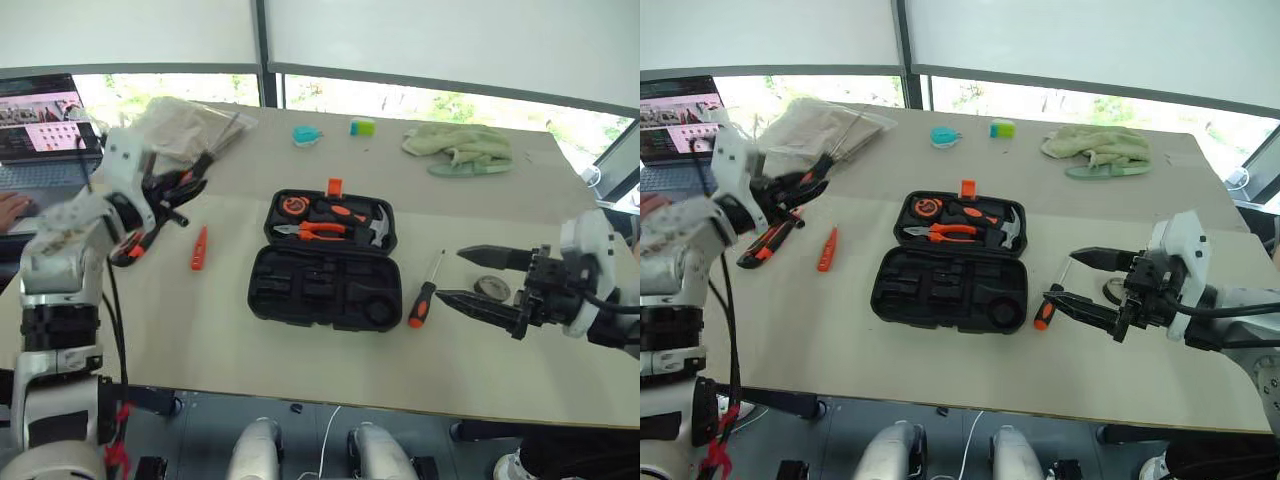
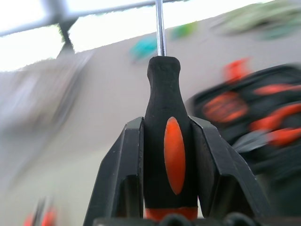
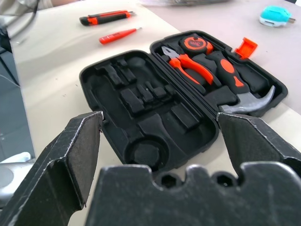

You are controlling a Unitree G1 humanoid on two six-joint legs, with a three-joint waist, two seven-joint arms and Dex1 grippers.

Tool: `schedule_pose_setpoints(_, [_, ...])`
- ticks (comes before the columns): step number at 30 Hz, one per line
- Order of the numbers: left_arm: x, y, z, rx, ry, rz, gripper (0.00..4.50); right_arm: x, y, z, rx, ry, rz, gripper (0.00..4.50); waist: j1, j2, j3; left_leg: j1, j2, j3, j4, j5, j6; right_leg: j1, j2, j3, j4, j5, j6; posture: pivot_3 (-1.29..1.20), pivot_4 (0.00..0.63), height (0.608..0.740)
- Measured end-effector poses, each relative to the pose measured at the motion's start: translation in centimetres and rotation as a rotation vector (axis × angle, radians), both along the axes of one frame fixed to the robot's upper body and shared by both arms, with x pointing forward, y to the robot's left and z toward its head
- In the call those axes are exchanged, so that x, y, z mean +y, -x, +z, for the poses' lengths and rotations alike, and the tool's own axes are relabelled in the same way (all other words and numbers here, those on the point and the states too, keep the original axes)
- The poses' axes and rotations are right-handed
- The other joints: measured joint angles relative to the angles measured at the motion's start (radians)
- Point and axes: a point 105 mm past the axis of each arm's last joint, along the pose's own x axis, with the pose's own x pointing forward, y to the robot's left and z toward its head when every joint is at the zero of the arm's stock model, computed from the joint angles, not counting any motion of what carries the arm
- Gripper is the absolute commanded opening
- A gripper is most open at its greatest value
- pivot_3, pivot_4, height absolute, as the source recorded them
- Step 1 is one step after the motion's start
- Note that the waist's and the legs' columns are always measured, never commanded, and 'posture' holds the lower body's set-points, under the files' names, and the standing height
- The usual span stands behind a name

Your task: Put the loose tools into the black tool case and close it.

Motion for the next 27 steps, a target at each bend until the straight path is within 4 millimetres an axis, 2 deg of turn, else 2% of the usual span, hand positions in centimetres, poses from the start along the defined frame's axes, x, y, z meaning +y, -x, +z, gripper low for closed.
schedule_pose_setpoints(2, [-2.3, 0.9, -1.6, 0.023, -0.143, -0.161, 0.91, -0.3, -0.2, 0.0, -0.013, 0.013, -0.019, 4.5, 0.0, 0.001, 0.0, 0.0, 0.0, 0.0, 0.0, 0.0, 0.0, 0.0, 0.001, 0.0, 0.0, 0.0, 0.0, 0.0, 0.15, 0.74])
schedule_pose_setpoints(4, [-4.6, 1.4, -4.2, 0.062, -0.281, -0.32, 0.91, -0.7, -0.6, -0.1, -0.026, 0.013, -0.049, 4.5, 0.001, 0.001, 0.0, 0.0, 0.0, 0.0, 0.0, 0.001, -0.001, 0.0, 0.001, 0.0, 0.001, 0.0, 0.0, 0.0, 0.15, 0.74])
schedule_pose_setpoints(6, [-5.9, 1.2, -5.9, 0.086, -0.359, -0.402, 0.91, -0.7, -1.0, -0.3, -0.032, 0.01, -0.068, 4.5, 0.001, 0.001, 0.0, -0.001, 0.0, -0.001, 0.001, 0.001, 0.0, -0.001, 0.001, 0.0, 0.001, 0.0, 0.0, 0.0, 0.15, 0.74])
schedule_pose_setpoints(8, [-6.7, 1.0, -6.6, 0.082, -0.429, -0.468, 0.91, -0.5, -1.1, -0.4, -0.037, 0.005, -0.07, 4.5, 0.0, 0.001, 0.0, -0.002, 0.0, -0.001, 0.001, 0.001, 0.0, -0.002, 0.001, 0.0, 0.0, 0.0, 0.0, 0.0, 0.15, 0.74])
schedule_pose_setpoints(13, [-7.5, -0.5, -7.4, 0.042, -0.556, -0.53, 0.91, -0.4, -0.8, -0.4, -0.053, 0.008, -0.092, 4.5, 0.002, 0.001, 0.0, -0.002, 0.0, -0.001, 0.002, 0.001, 0.0, -0.001, 0.001, 0.0, 0.0, 0.0, 0.0, 0.0, 0.15, 0.74])
schedule_pose_setpoints(16, [-7.8, -1.5, -9.2, 0.047, -0.616, -0.538, 0.91, -0.4, -0.3, -0.2, -0.068, 0.005, -0.113, 4.5, 0.002, 0.001, 0.0, -0.003, 0.0, -0.002, 0.002, 0.001, 0.0, -0.001, 0.001, 0.0, 0.0, 0.0, 0.001, 0.0, 0.15, 0.74])
schedule_pose_setpoints(23, [-8.7, -2.3, -9.8, 0.04, -0.631, -0.577, 0.91, -0.6, 0.2, -0.4, -0.071, 0.019, -0.148, 4.5, 0.002, 0.001, 0.0, -0.004, 0.0, -0.002, 0.003, 0.001, 0.001, -0.002, 0.001, 0.0, 0.0, 0.001, 0.001, 0.0, 0.15, 0.74])
schedule_pose_setpoints(27, [-9.4, -2.2, -11.0, 0.069, -0.625, -0.605, 0.91, -0.6, 0.2, -0.3, -0.082, 0.013, -0.164, 4.5, 0.001, 0.001, 0.0, -0.004, 0.0, -0.003, 0.003, 0.001, 0.001, -0.002, 0.001, 0.0, 0.0, 0.001, 0.001, 0.0, 0.15, 0.74])
